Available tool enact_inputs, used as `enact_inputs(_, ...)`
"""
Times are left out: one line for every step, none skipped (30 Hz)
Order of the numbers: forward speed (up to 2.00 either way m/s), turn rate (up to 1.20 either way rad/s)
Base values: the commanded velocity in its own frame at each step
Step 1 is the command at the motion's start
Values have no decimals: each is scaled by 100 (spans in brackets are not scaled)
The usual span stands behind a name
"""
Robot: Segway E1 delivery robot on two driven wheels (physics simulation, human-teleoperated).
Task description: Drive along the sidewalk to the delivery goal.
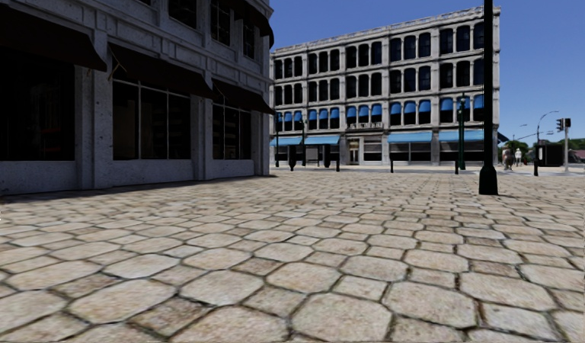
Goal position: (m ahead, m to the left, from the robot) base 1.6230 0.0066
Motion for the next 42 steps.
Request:
enact_inputs(150, 38)
enact_inputs(146, 38)
enact_inputs(142, 38)
enact_inputs(142, 38)
enact_inputs(138, 38)
enact_inputs(135, 38)
enact_inputs(129, 38)
enact_inputs(129, 38)
enact_inputs(126, 38)
enact_inputs(122, 41)
enact_inputs(118, 47)
enact_inputs(118, 47)
enact_inputs(114, 53)
enact_inputs(113, 54)
enact_inputs(112, 54)
enact_inputs(112, 54)
enact_inputs(110, 54)
enact_inputs(104, 54)
enact_inputs(104, 54)
enact_inputs(100, 54)
enact_inputs(95, 54)
enact_inputs(87, 54)
enact_inputs(87, 54)
enact_inputs(70, 54)
enact_inputs(62, 54)
enact_inputs(55, 53)
enact_inputs(55, 53)
enact_inputs(50, 51)
enact_inputs(45, 51)
enact_inputs(41, 51)
enact_inputs(41, 51)
enact_inputs(35, 44)
enact_inputs(24, 17)
enact_inputs(0, 0)
enact_inputs(0, 0)
enact_inputs(0, 0)
enact_inputs(0, 0)
enact_inputs(0, 0)
enact_inputs(0, 0)
enact_inputs(0, 0)
enact_inputs(0, 0)
enact_inputs(0, 0)
